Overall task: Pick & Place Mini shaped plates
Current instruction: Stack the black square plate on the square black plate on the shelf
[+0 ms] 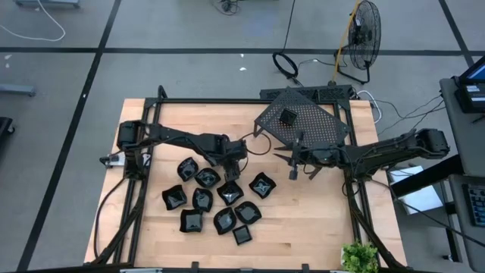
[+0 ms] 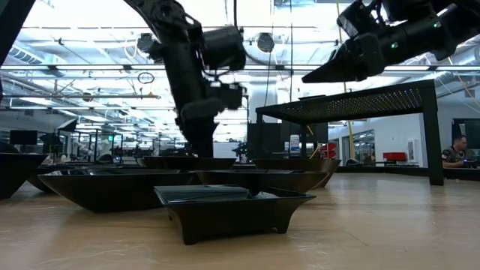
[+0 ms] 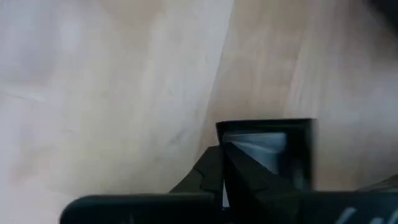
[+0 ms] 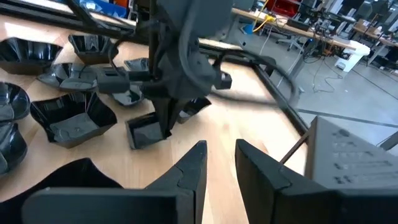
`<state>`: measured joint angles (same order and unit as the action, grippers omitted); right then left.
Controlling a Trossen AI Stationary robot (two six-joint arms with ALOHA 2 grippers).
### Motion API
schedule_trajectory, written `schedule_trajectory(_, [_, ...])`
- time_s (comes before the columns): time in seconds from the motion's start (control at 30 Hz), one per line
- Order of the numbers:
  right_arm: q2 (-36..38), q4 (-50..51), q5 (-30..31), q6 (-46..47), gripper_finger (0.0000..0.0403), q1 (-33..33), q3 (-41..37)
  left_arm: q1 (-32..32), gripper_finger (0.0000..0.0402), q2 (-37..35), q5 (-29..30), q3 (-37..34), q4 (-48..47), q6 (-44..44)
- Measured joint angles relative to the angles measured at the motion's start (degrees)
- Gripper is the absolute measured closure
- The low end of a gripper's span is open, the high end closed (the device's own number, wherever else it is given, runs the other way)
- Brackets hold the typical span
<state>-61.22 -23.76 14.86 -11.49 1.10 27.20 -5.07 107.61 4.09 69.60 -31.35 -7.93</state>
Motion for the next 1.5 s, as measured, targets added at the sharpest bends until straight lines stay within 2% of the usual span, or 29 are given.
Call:
schedule_trajectory(0.17, [7.7, 3.1, 0.1, -1.3, 0.033, 1.5, 0.0, 1.5, 0.0398, -5.3, 3.9, 0.0, 0.7, 0.0])
schedule_trajectory(0.3, [14.3, 6.1, 0.1, -1.7, 0.033, 2.7, 0.0, 2.2, 0.0396, -10.7, 7.5, 0.3, 7.2, -2.4])
schedule_trajectory(0.4, [18.3, 9.2, 0.1, -1.8, 0.033, 3.1, 0.0, 1.8, 0.0399, -13.1, 7.9, 3.3, 11.1, -2.7])
schedule_trajectory(0.5, [21.9, 12.3, 0.8, -1.8, 0.033, 3.2, 0.0, 0.5, 0.0398, -13.2, 8.8, 10.3, 11.3, -2.7])
schedule_trajectory(0.6, [24.7, 14.5, 2.9, -1.8, 0.033, 3.2, 0.0, -2.2, 0.0399, -11.3, 8.9, 18.2, 10.6, -2.4])
schedule_trajectory(0.77, [26.7, 16.0, 3.2, -1.7, 0.033, 3.2, 0.0, -8.1, 0.0399, -6.1, 3.0, 28.1, 8.6, -3.8])
schedule_trajectory(1.0, [27.8, 16.9, 3.3, -2.7, 0.033, 3.2, 0.0, -13.6, 0.0399, 6.0, 0.2, 39.1, 10.5, -7.8])
schedule_trajectory(1.17, [28.6, 18.1, 3.3, -2.7, 0.033, 3.2, 0.0, -15.1, 0.04, 12.3, -5.9, 43.0, 12.8, -8.8])
schedule_trajectory(1.5, [28.9, 18.5, 3.3, -2.7, 0.033, 3.2, 0.0, -16.0, 0.0396, 15.1, -7.1, 43.5, 14.8, -10.6])
